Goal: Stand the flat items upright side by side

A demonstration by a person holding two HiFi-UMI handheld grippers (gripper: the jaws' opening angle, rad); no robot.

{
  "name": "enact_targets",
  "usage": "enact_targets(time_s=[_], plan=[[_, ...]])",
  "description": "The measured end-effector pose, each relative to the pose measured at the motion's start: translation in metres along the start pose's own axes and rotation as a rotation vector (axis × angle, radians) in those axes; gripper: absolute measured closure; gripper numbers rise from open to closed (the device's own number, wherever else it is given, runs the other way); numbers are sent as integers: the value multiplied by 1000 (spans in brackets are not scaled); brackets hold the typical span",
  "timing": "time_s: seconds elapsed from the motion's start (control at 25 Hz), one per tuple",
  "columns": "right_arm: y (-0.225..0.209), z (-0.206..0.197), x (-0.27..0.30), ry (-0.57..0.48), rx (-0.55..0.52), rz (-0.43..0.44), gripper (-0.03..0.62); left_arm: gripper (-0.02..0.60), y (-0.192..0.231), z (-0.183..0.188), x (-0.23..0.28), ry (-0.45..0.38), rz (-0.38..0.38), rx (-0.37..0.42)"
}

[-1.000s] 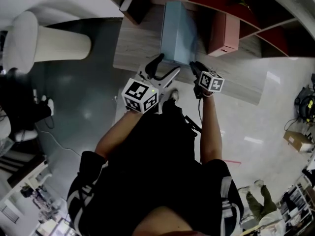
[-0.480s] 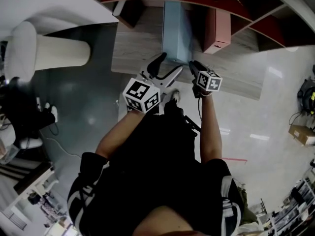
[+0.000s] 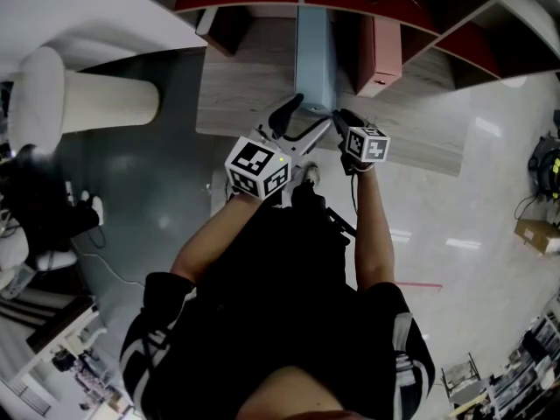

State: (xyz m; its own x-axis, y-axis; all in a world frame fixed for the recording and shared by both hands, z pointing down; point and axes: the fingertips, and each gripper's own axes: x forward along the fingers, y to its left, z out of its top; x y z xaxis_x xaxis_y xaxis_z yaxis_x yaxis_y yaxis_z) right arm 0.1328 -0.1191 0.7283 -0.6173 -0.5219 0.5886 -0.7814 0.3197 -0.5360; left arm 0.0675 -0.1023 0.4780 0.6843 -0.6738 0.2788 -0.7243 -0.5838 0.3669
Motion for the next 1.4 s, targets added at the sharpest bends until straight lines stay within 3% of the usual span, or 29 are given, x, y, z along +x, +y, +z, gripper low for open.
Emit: enact_targets(time_s=[0.52,0.8,1.2,1.4], plan=[[-5,2,-5,-29,27,-14,487,273,-17,3,15,7,-55,0],[-8,8,-19,-55,23,-27,468,272,-20,6,16,-21,-84,-43],[-4,15,-41,-94,-15,-53,468,275,-20,5,1,-54,-62,-32],[14,28,-61,-134,-51,-60,459,373,-9,16,-23,-111,6,18]])
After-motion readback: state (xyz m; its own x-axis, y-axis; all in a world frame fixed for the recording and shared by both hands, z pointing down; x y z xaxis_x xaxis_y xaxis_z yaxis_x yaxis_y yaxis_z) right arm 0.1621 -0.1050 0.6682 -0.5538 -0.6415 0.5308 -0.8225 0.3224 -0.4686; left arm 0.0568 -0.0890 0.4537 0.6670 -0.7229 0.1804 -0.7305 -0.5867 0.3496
